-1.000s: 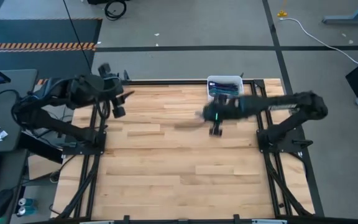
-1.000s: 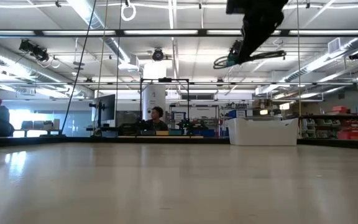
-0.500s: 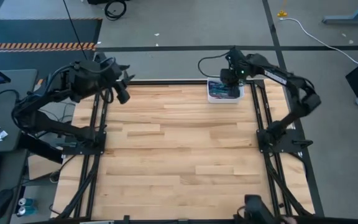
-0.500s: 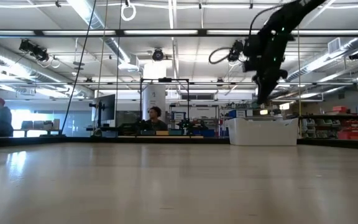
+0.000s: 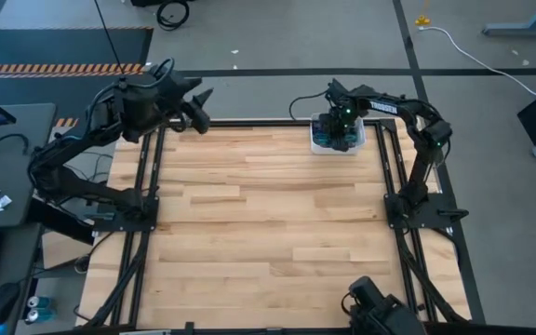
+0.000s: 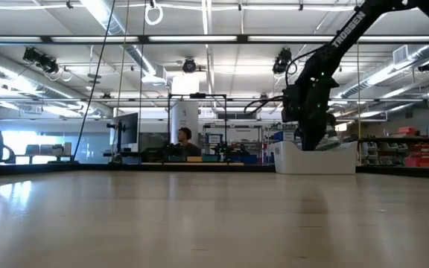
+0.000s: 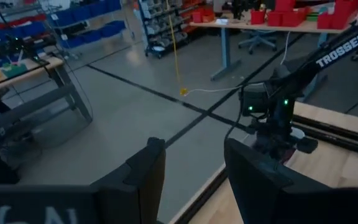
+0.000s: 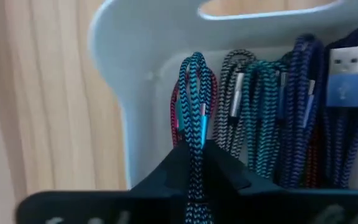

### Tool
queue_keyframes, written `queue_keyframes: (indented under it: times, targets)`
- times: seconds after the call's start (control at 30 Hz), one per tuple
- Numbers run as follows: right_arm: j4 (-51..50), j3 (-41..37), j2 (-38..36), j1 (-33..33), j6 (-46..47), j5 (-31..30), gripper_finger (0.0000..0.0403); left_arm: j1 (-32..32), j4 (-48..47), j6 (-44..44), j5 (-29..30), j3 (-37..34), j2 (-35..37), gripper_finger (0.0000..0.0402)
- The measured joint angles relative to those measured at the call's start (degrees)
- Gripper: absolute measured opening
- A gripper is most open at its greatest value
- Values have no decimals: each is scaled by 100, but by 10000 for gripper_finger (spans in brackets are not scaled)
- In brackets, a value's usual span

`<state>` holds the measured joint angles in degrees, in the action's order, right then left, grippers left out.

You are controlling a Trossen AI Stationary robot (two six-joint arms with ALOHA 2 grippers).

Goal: Pick and place USB-C Cables
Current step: Put the light blue charger cable into the bin, then return to Home Position

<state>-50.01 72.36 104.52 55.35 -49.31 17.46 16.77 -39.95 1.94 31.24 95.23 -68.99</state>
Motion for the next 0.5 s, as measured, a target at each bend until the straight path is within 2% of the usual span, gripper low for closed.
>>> queue_keyframes:
  times: [0.13,0.23,0.37,0.5]
  targets:
    - [85,2,-2,79,220,313,109,81,177,-16,-2,1,-111,172]
    - [39,2,-258,97,331,202,162,176,245,-91,-110,-8,-184,172]
    - [-108,2,-862,99,1030,86,199,470,307,-154,-1163,-8,-236,172]
    - [-60,0,-1620,99,2171,575,187,909,336,-122,-2117,-8,-236,172]
